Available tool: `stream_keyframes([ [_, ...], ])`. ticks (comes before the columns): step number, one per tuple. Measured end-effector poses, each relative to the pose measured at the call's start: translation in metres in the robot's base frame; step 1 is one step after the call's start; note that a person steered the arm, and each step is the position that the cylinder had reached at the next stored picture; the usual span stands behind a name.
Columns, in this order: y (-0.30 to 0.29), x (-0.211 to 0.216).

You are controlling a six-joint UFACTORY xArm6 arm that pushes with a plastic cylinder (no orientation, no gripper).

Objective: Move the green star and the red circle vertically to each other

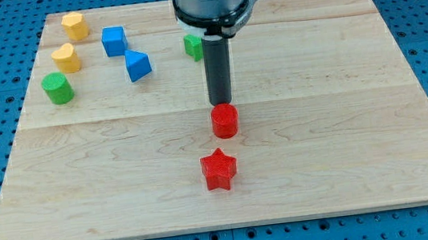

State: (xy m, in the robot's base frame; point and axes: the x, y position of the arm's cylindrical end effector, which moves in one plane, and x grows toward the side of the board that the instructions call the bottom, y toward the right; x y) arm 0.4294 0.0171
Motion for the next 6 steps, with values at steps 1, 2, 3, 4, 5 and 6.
stream_keyframes([
  [1,0.06,0.011],
  [2,0.06,0.048],
  [3,0.03,0.051],
  [4,0.018,0.051],
  [5,-0.002,0.051],
  [6,0.032,0.031],
])
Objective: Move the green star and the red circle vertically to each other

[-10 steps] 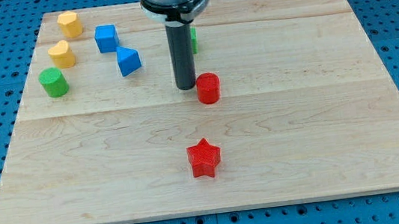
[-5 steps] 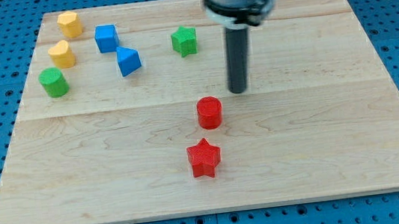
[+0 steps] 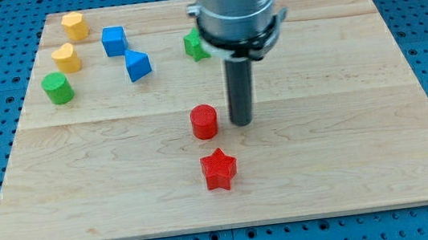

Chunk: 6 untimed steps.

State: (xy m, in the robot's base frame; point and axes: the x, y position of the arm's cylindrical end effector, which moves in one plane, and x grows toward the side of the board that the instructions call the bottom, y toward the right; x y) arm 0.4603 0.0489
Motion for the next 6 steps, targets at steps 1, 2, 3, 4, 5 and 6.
stream_keyframes([
  [1,0.007,-0.057],
  [2,0.003,-0.096],
  [3,0.011,-0.138],
  [4,0.039,-0.195],
  [5,-0.014,-0.225],
  [6,-0.082,-0.224],
])
